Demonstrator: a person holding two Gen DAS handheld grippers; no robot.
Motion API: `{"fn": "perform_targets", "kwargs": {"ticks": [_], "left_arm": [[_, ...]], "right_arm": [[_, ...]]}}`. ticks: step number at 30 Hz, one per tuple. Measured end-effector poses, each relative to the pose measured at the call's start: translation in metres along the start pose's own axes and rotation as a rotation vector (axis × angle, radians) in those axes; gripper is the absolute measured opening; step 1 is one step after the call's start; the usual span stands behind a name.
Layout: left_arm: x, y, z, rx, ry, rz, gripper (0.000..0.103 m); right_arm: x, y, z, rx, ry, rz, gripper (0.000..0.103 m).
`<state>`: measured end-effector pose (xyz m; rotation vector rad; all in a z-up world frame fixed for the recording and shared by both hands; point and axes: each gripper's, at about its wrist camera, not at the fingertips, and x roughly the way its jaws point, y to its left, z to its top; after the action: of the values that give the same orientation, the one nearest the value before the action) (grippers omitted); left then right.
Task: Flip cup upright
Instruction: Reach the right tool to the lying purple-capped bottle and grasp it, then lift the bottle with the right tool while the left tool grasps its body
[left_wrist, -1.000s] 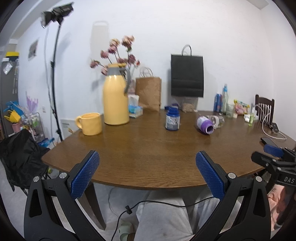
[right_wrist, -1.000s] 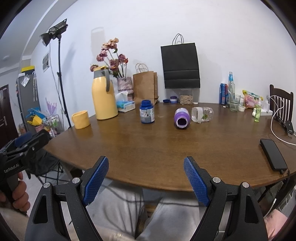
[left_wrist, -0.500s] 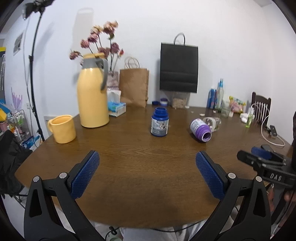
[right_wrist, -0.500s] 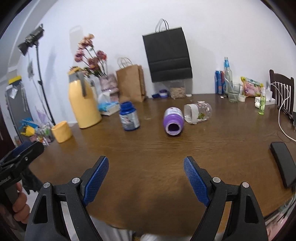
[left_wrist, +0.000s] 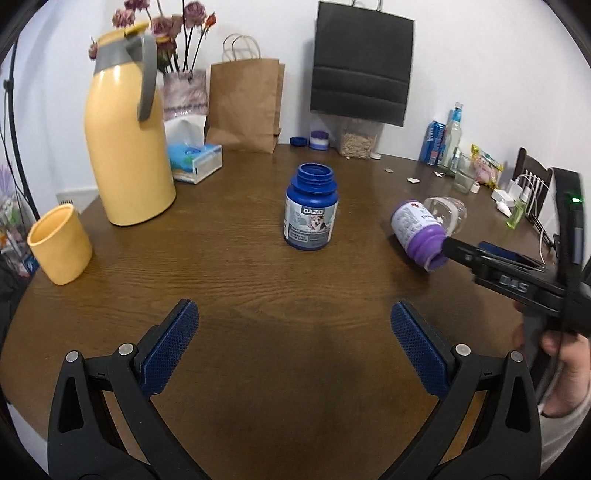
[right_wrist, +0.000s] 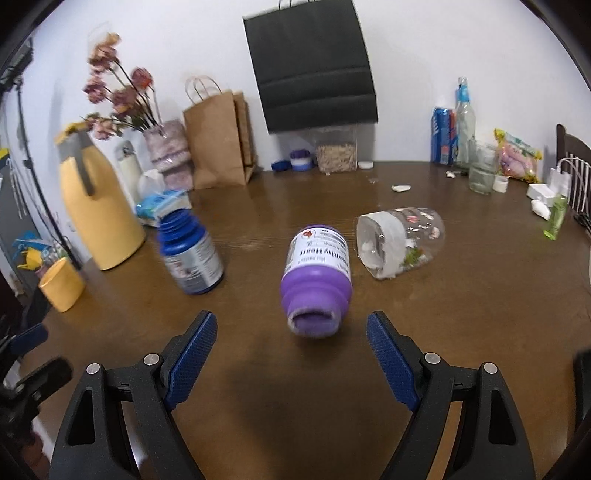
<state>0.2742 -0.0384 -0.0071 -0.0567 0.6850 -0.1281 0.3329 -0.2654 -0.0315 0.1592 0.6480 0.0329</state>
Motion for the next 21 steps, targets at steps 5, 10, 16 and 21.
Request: {"fn": "perform_targets", "kwargs": {"ticks": [5,10,16,21], "left_arm": [[0.017,0.007,0.002,-0.032,0.047,-0.014,0.103],[0.025,0.008,0.002,-0.012,0.069,-0.03,0.103],[0.018,0.008,0.008,0.004,0.033,-0.077,0.103],[0.033,0.009,0.012,-0.017,0.064,-0.138,0.101]], "right_arm": [[0.055,-0.011,0.014,0.035,0.11,-0.017,0.087],[0.071,-0.011,0.013,0.009,0.129,-0.025,0.069],[0.037,0.027,-0.019,-0.149,0.19,0.224,0.069],[-0.001,0.075,-0.067,-0.318,0.251,0.411,0.069]]}}
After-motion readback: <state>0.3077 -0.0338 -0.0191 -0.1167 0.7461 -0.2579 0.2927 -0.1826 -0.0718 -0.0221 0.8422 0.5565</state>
